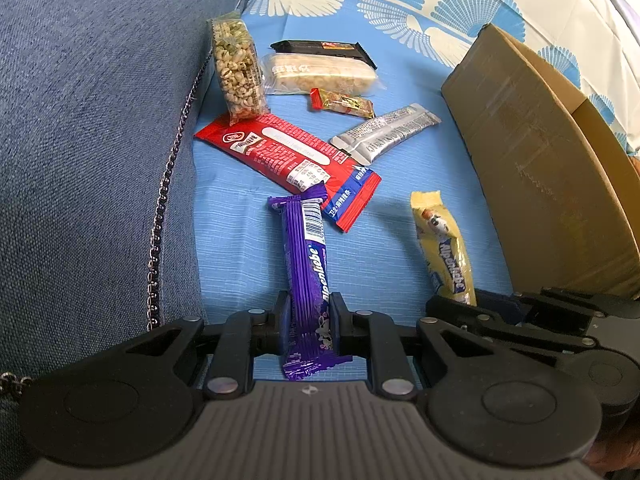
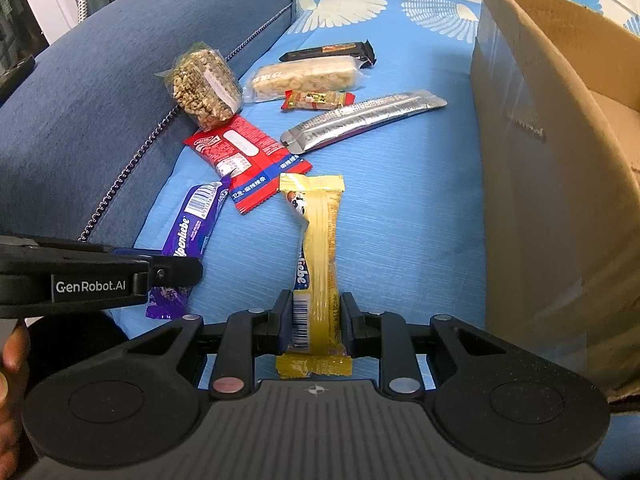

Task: Organize snacks
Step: 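Grasp the purple candy bar with the left gripper while the right gripper holds the yellow bar, then carry the purple and yellow bars over the box and release them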

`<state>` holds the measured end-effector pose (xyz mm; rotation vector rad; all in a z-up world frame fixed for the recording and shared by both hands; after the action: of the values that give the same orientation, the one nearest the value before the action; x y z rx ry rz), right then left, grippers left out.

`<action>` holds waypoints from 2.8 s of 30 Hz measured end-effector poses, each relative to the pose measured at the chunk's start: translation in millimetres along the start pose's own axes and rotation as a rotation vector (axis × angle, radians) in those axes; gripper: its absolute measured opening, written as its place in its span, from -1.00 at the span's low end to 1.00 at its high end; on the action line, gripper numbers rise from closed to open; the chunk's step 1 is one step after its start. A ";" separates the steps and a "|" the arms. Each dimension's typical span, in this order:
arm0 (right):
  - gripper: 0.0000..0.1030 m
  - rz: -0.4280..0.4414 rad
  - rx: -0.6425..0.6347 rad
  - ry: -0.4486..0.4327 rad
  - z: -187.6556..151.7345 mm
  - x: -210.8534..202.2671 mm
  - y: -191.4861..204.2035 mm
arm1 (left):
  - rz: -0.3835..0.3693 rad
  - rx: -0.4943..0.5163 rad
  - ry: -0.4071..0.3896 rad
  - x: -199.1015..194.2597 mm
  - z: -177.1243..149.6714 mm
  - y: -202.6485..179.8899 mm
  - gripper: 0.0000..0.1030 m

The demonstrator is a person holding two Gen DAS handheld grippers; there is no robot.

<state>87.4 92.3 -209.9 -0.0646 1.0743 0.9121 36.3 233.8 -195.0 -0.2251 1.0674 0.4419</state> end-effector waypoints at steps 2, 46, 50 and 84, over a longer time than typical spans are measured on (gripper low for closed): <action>-0.50 -0.012 -0.010 -0.011 1.0 -1.5 -0.5 | 0.000 0.004 -0.003 -0.5 0.0 -0.6 -0.62; -0.50 -0.030 -0.057 -0.546 70.7 -200.0 -101.7 | -0.007 -0.025 -0.081 -14.2 10.0 -1.8 -0.35; -0.50 -0.018 -0.025 -0.558 70.7 -205.1 -110.2 | 0.024 0.033 -0.044 -0.8 9.1 -12.7 -0.23; -0.50 -0.122 0.163 -0.633 69.4 -227.5 -155.3 | -0.345 0.054 -0.396 -163.0 118.6 -255.7 -0.69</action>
<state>204.9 -114.8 -55.0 0.2759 0.5414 0.6630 180.2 12.9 -4.1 -0.2560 0.6344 0.1364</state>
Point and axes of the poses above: each gripper's, at about its wrist camera, not at the fingertips, and x roughly the way its jaws point, y to its left, z to its top, the point moved 9 cm from there along x, roughly the way its jaws point, and after that the axes turned 14 degrees about z, right-handed, at the moved point
